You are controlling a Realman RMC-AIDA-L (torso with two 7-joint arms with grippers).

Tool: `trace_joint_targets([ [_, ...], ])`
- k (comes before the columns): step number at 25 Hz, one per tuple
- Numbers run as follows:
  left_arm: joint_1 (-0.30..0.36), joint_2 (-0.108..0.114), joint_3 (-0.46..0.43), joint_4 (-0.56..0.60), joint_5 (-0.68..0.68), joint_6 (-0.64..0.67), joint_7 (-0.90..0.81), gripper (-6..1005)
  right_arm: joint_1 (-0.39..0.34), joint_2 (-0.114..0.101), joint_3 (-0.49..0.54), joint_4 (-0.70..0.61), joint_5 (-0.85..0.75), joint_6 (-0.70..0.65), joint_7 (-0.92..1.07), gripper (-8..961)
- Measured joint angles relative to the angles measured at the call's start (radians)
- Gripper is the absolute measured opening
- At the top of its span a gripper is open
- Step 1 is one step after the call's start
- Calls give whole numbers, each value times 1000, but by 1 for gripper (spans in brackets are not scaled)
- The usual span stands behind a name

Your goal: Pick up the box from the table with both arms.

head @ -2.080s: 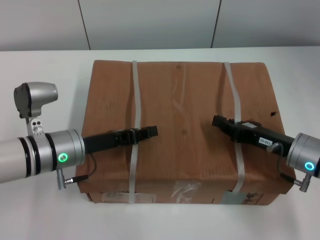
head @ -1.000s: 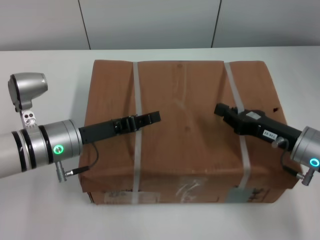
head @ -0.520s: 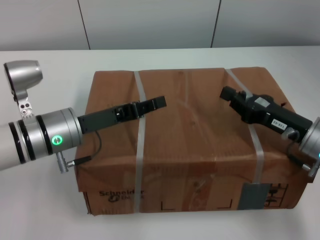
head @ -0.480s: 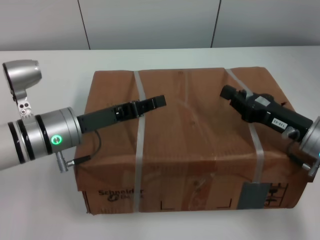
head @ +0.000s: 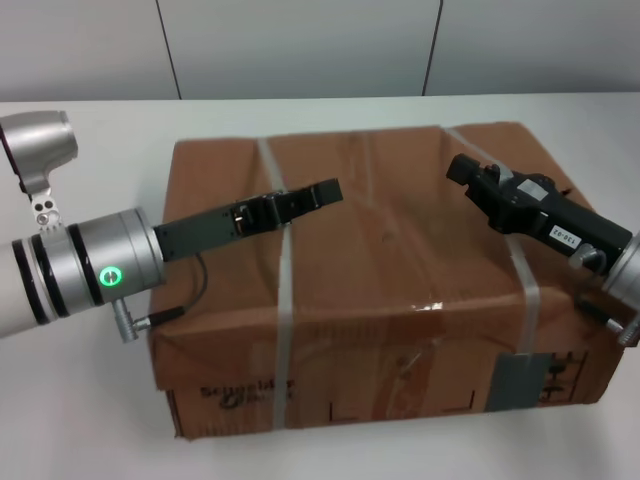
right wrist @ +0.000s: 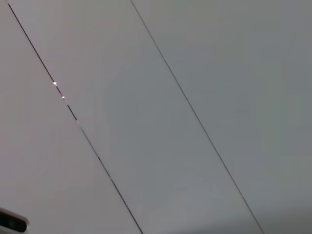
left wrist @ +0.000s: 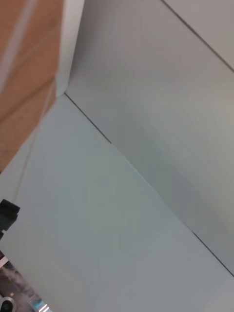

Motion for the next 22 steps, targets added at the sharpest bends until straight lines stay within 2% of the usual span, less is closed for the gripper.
trace_joint_targets([
  [22, -1, -2, -13, -8, -1, -7, 4, 98, 5, 0, 1, 0, 1, 0, 0, 54],
])
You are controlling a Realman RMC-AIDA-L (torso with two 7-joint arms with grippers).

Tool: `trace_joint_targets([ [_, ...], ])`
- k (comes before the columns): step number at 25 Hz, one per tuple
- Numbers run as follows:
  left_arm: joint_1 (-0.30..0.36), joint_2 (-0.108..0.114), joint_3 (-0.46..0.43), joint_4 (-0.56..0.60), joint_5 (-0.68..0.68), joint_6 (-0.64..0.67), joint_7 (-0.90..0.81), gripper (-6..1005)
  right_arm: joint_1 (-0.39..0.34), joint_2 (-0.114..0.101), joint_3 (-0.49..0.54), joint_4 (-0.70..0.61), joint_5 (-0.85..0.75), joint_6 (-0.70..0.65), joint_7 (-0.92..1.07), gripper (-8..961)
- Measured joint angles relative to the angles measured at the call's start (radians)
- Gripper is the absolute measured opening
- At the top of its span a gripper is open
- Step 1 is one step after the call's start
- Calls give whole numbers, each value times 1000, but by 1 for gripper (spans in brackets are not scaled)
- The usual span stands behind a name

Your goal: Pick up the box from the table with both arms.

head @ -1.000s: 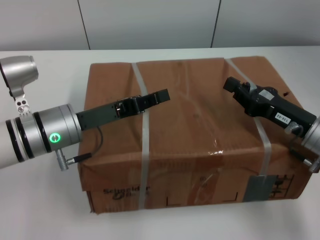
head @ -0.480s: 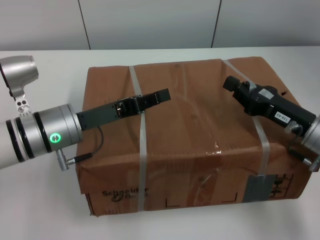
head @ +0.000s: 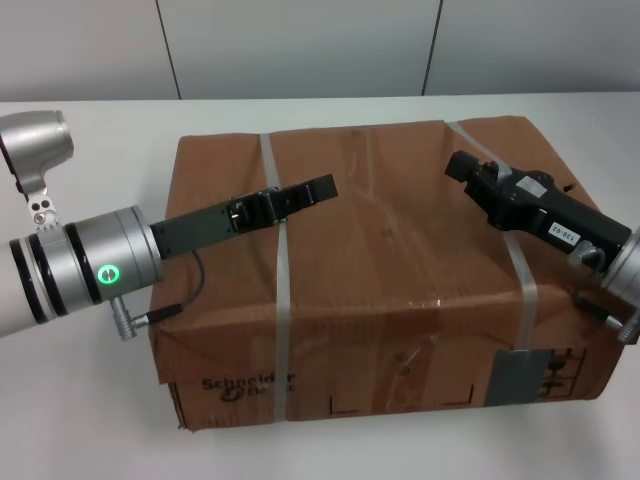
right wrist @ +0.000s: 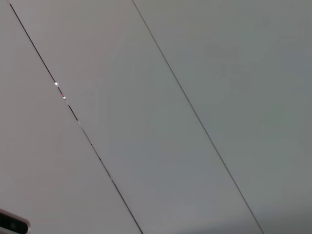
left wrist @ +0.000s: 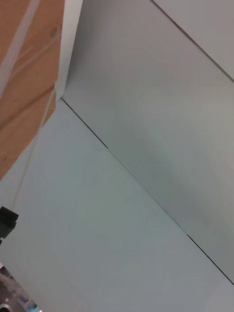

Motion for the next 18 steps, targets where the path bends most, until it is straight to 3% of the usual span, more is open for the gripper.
trace_joint_targets([
  [18, 0, -1, 0, 0, -1, -3, 0, 98, -5, 0, -2, 0, 24, 0, 0, 54],
])
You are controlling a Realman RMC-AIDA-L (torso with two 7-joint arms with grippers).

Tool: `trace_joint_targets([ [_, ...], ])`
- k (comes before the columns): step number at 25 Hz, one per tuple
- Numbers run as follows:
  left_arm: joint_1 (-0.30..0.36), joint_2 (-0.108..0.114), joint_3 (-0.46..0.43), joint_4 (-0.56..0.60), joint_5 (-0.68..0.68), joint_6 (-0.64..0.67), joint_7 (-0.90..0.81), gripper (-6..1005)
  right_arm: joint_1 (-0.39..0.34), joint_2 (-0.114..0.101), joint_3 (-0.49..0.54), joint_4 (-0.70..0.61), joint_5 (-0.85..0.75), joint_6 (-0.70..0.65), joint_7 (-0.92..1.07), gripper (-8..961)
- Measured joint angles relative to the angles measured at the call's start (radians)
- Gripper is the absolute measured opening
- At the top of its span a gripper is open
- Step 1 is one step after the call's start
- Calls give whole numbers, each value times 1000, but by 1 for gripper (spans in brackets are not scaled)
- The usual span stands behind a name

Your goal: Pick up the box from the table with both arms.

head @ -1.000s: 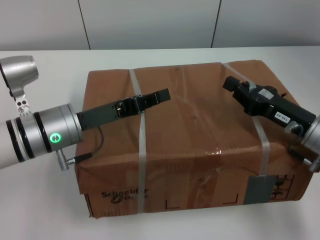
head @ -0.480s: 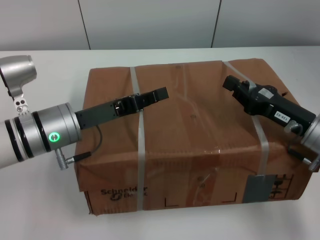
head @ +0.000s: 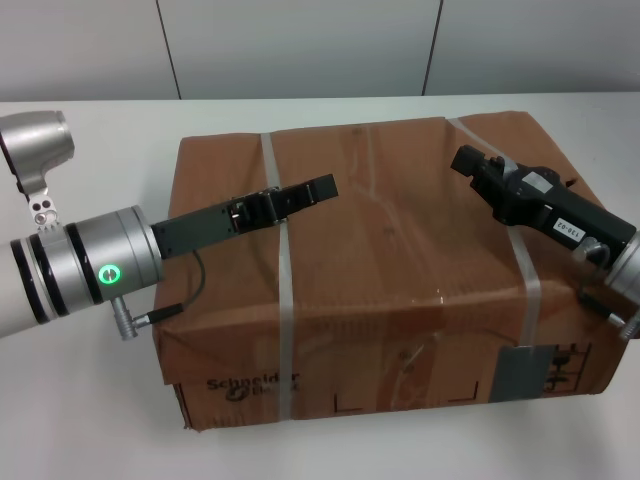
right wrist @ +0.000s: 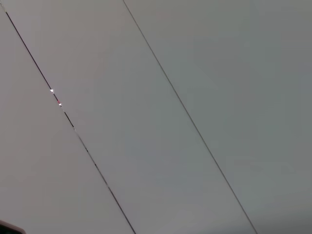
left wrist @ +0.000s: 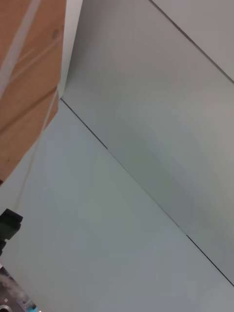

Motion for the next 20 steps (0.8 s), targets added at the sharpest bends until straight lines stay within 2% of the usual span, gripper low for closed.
trace_joint_targets([
  [20, 12, -2, 0, -1, -25, -2, 25, 98, 1, 0, -4, 0, 0, 0, -16, 49],
])
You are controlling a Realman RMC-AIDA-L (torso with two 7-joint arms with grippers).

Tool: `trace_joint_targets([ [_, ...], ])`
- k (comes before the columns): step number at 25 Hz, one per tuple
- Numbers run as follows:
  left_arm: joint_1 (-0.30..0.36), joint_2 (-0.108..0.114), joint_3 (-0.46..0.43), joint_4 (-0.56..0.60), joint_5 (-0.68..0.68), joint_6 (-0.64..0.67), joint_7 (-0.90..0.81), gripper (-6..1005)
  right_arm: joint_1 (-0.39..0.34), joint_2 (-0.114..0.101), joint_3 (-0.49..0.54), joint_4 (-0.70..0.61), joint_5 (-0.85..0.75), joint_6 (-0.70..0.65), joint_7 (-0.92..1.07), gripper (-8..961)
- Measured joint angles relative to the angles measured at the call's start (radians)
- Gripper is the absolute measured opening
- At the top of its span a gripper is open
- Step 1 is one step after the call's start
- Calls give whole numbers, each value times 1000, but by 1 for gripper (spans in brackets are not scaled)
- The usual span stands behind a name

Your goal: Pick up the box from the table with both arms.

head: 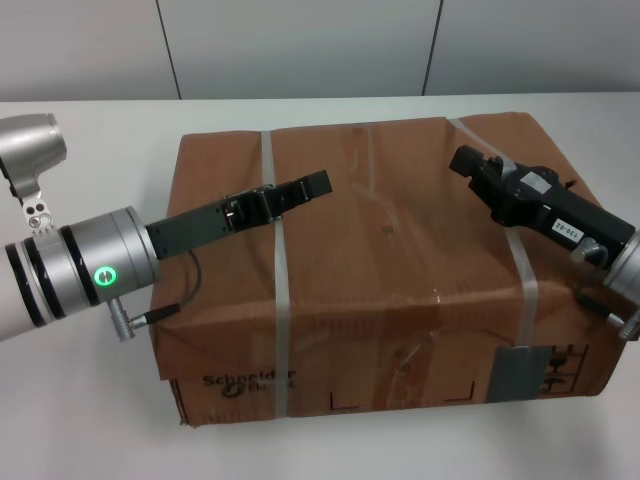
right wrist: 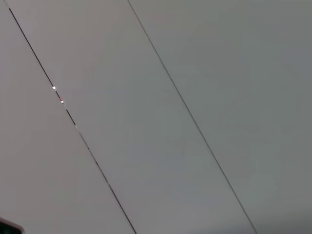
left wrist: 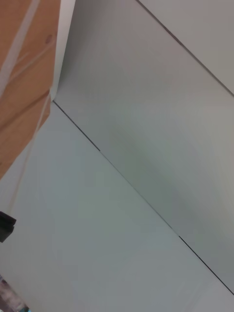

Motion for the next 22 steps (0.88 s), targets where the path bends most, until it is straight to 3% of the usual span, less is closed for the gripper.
trace_joint_targets([
  [22, 0, 0, 1, 0, 0, -1, 1, 98, 4, 0, -5, 8, 0, 4, -7, 49],
])
